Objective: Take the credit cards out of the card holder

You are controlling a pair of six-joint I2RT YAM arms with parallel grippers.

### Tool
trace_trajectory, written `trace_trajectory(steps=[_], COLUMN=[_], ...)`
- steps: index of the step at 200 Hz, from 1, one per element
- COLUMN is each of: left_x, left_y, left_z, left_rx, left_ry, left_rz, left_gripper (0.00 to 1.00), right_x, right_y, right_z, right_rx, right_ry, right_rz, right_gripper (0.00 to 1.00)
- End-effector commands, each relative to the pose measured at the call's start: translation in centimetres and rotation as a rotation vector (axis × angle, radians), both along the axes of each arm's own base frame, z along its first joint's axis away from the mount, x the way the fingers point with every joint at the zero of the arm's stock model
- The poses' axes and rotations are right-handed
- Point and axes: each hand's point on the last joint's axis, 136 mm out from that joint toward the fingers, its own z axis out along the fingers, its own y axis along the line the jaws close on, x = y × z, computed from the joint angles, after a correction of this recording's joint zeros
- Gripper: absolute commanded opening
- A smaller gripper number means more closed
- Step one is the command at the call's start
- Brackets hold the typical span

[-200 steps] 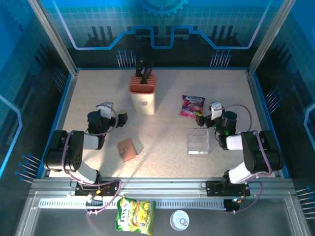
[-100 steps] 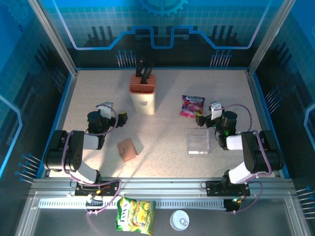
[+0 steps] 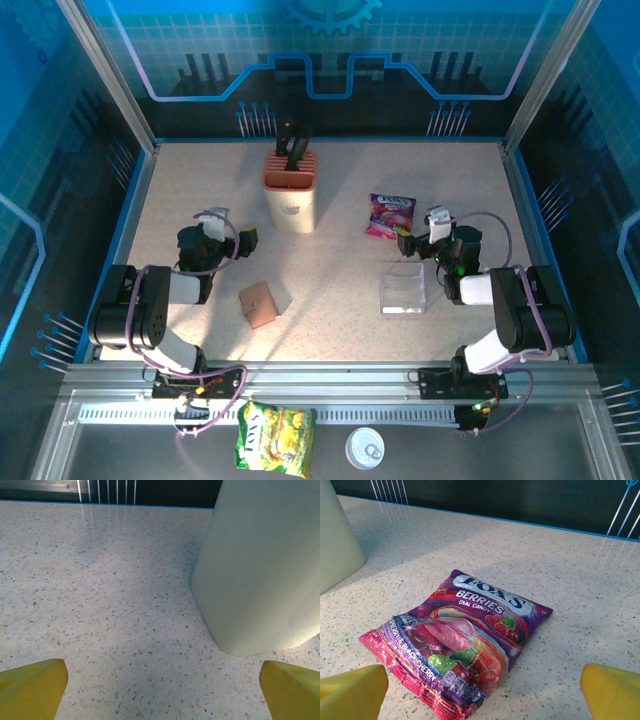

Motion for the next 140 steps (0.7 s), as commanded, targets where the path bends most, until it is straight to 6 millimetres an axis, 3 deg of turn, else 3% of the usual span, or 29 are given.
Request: trace_trajectory(steps=[1,30,84,140], left_x=[0.6,0.5,0.7,-1.4], left_y=[0.8,0.8,2.0,2.8], left_z=[0.8,1.0,3.3,6.0], left_rx=[-0.003,0.000,0.016,-0.021], left_ry=[-0.025,-0.026,0.036,0.113], left_rz=[0.032,0.036,0.118,0.222], left_gripper=[0.99,0.99,0.99,0.99], right_x=[0.8,0.4,-0.5,-1.8], right_y=[-1.1,-1.1,-1.4,0.2], right_z=[0.5,0.9,3.3,5.3], right_rx=[0.005,0.006,-0.008,0.006], right_ry=[-0.010,-0.039,-0.063,0.077], right_rz=[-0.053,-0.052,-0.082,-0.076], right_gripper=[1.00,1.00,1.00,0.99])
